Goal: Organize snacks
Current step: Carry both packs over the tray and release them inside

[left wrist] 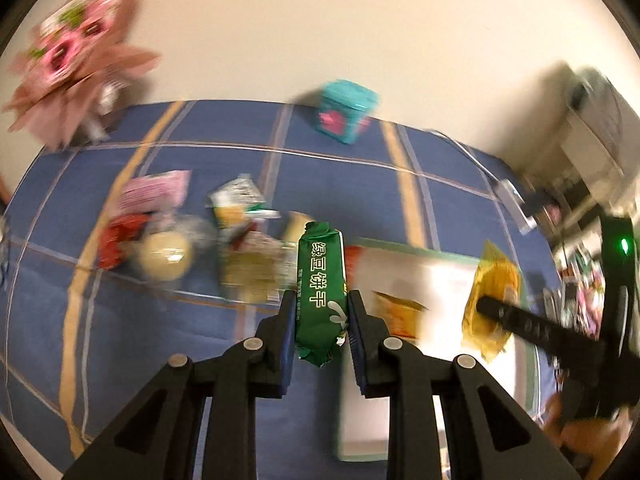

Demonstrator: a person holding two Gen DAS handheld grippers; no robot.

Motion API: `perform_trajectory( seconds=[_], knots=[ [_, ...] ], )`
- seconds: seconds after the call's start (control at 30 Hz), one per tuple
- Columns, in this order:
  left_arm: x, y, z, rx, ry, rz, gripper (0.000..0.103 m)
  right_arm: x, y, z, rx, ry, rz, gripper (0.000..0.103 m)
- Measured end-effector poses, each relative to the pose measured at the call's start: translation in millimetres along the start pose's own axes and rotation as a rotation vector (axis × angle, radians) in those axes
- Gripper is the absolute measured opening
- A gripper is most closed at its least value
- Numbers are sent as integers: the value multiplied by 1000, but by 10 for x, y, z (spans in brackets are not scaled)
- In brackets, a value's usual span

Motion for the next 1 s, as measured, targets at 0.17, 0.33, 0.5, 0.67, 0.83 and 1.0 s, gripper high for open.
perform_trajectory(
  seconds=[0.17, 0.33, 0.5, 0.67, 0.83, 1.0],
  knots=[
    [109, 557, 105, 129, -20, 11, 25, -112, 531, -83, 95, 20, 19, 44],
    [278, 938, 246, 230, -38, -7, 25, -140, 785, -91, 140, 18, 13, 44],
    [476, 1088, 328, 276, -63, -36, 25, -34, 769, -87, 129, -1, 6, 44],
    [658, 1145, 394, 299, -102, -50, 25, 130, 695, -57, 103, -39, 14, 44],
    [719, 1199, 435, 319, -118, -71, 26, 220, 678, -33, 94, -65, 15, 44],
    [719, 1206, 451, 325, -121, -78, 26, 261, 680, -16, 98, -76, 16, 44]
  ],
)
Point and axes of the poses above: each gripper's, at about its wrist camera, not at the fingertips, and x roughly the way its jaws point, y to its right, z to its underside, the point moved 10 cm from there along x, roughly the way its jaws point, and after that the axes turned 15 degrees about -y, right-handed, at the moved point
